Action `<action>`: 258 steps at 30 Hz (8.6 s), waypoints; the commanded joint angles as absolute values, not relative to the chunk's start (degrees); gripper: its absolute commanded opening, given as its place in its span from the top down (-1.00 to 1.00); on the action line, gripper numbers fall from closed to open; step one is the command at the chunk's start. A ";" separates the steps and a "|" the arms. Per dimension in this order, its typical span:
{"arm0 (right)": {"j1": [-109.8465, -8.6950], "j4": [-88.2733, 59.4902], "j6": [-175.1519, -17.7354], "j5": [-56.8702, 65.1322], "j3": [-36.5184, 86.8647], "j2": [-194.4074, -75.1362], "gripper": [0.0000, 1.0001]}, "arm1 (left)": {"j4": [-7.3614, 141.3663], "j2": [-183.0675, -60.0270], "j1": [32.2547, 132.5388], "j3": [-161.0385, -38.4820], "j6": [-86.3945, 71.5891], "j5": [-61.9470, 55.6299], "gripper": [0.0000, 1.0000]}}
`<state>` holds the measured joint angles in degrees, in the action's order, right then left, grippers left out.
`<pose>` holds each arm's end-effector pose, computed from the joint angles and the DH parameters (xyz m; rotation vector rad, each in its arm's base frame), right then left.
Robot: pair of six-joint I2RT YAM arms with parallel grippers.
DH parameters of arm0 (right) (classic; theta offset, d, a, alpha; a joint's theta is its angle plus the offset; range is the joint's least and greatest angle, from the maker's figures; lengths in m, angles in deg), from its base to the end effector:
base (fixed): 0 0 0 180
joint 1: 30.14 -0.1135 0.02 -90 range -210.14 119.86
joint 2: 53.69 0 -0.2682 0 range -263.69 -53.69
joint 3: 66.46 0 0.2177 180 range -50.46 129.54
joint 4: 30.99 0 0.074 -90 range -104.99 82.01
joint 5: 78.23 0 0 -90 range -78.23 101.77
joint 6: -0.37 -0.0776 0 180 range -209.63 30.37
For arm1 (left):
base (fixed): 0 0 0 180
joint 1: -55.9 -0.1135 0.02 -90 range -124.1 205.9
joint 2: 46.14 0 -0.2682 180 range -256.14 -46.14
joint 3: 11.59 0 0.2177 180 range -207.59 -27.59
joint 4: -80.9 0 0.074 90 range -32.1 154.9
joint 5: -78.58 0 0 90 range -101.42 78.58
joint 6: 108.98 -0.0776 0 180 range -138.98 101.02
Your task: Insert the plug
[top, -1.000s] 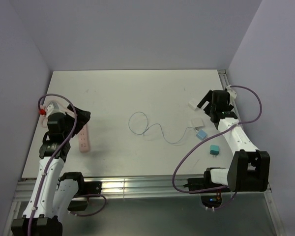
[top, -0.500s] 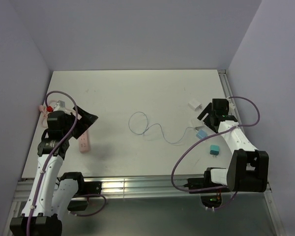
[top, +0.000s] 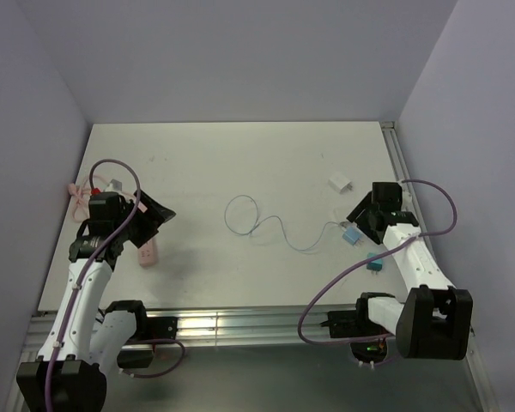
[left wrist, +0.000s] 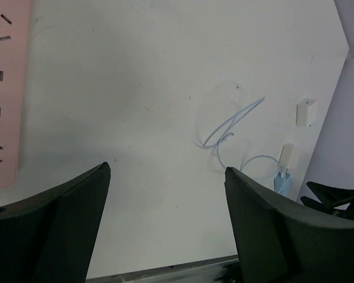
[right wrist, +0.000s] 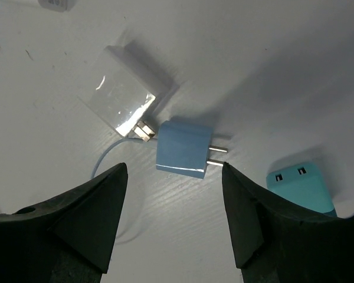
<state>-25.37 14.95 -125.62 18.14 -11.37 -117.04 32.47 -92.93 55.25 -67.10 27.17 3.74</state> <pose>0.2021 -0.0255 0.1994 0.9163 2.3370 0.0836 0.1663 -0.0184 0.2468 -0.7928 2.1990 -0.7098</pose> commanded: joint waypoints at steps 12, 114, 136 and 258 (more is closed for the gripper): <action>-25.22 15.78 -124.35 17.57 -11.35 -120.75 -0.46 | 31.68 -92.64 55.28 -71.10 25.67 8.18 -0.64; -75.30 -43.65 -149.14 -56.52 3.15 -119.00 1.00 | 84.50 -80.50 77.15 -72.93 2.47 55.72 -0.89; -83.84 -38.89 -149.39 -57.31 11.06 -123.91 1.00 | 62.71 -94.21 91.14 -85.95 -14.06 69.00 -0.61; -78.84 -42.06 -130.76 -35.60 9.83 -123.47 0.08 | 81.68 -79.01 96.33 -71.54 27.69 8.36 0.99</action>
